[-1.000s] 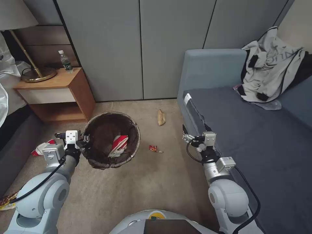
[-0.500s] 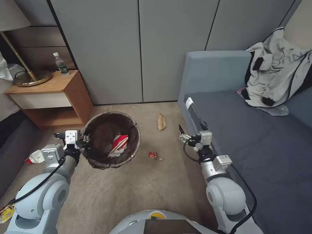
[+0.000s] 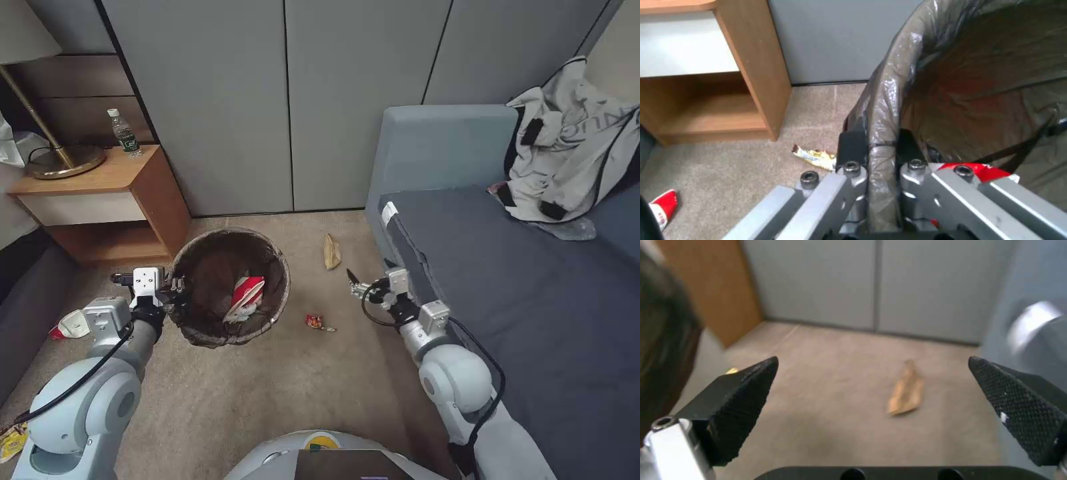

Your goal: Pick up the trash bin, then pick up the garbage from the floor and place it into the trash bin.

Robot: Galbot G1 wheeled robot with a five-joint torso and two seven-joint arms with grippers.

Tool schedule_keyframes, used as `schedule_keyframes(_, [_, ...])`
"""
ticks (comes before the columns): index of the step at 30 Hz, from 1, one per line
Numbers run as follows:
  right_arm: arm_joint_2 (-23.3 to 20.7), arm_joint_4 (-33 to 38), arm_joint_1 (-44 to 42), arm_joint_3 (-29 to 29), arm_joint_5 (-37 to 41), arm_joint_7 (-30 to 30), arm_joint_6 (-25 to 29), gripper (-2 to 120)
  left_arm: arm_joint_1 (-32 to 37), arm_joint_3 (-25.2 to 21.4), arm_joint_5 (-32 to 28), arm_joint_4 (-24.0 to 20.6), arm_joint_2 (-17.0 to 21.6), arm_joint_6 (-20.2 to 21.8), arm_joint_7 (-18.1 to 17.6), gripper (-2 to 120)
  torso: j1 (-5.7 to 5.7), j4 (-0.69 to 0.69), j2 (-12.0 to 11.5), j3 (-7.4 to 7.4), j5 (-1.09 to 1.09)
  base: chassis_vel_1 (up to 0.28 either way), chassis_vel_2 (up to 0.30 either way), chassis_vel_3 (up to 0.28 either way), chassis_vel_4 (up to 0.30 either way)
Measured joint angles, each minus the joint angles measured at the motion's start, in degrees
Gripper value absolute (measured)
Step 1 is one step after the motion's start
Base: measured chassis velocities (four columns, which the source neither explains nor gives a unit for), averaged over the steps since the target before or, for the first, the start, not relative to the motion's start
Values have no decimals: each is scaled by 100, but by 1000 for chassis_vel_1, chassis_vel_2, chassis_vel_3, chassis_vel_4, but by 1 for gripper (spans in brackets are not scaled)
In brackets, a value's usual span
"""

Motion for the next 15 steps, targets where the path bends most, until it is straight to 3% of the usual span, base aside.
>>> schedule_keyframes(2, [-138, -134, 112, -64, 130, -75, -46, 100, -2, 1, -5, -6, 8, 0, 0, 2, 0, 0, 0, 0, -1, 0, 0, 0, 0])
schedule_keyframes(6, [-830, -772, 647, -287, 439, -623, -127, 100, 10, -29, -52, -47, 56, 0, -6, 2, 0, 0, 0, 0, -1, 0, 0, 0, 0])
schedule_keyframes(15, [-1185, -1660, 1395, -733, 691, -1144, -273, 100, 11, -22, -63, -86, -7, 0, -9, 2, 0, 0, 0, 0, -1, 0, 0, 0, 0])
